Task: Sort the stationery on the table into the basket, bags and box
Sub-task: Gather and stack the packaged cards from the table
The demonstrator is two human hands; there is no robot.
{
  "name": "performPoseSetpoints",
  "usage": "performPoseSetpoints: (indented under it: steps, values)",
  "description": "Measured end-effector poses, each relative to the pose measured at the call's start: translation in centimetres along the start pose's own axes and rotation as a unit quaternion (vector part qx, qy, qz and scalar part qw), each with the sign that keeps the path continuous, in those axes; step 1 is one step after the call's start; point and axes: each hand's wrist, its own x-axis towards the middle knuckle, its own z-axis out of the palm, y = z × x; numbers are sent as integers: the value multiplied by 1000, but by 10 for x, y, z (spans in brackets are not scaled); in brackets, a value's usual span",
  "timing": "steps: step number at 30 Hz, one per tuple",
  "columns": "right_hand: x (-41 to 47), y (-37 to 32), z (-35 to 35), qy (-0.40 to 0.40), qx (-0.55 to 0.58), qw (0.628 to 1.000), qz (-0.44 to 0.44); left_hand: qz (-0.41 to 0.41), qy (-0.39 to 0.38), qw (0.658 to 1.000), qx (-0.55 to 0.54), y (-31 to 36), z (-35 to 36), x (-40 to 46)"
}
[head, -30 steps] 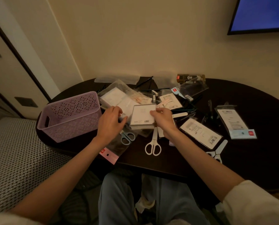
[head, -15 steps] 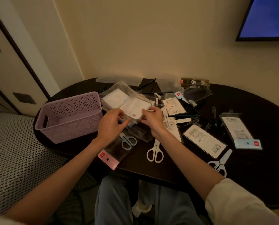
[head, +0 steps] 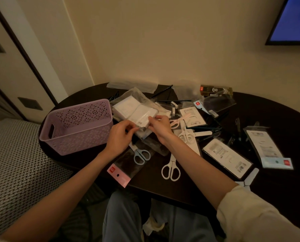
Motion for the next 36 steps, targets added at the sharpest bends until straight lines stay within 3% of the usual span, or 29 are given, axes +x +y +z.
performPoseSetpoints:
  steps: [7,13,21,25,28,31,34,36]
  values:
    - [7,-8,-12,-1,-221,975,-32,-8,-20,1000,-17,-1,-6,1]
    - [8,-8,-19,-28,-197,980,9,-19,-55,998,-15,-2,-9,1]
    - [-12,-12,-43,-96,-390,915,-34,0,-72,997,22,-1,-12,-7]
    - [-21,-25,-75,2,-462,868,-180,89,-28,990,102,1,-12,-20]
    - [-18,-41,-97,62,-485,815,-312,180,-60,973,132,10,-9,-27]
    - [-6,-50,-109,22,-515,782,-350,233,-132,952,151,21,0,-27]
    - [5,-55,-114,-59,-541,784,-298,222,-186,942,170,26,9,-26]
    - [11,-60,-119,-117,-576,764,-265,218,-201,939,174,26,12,-28]
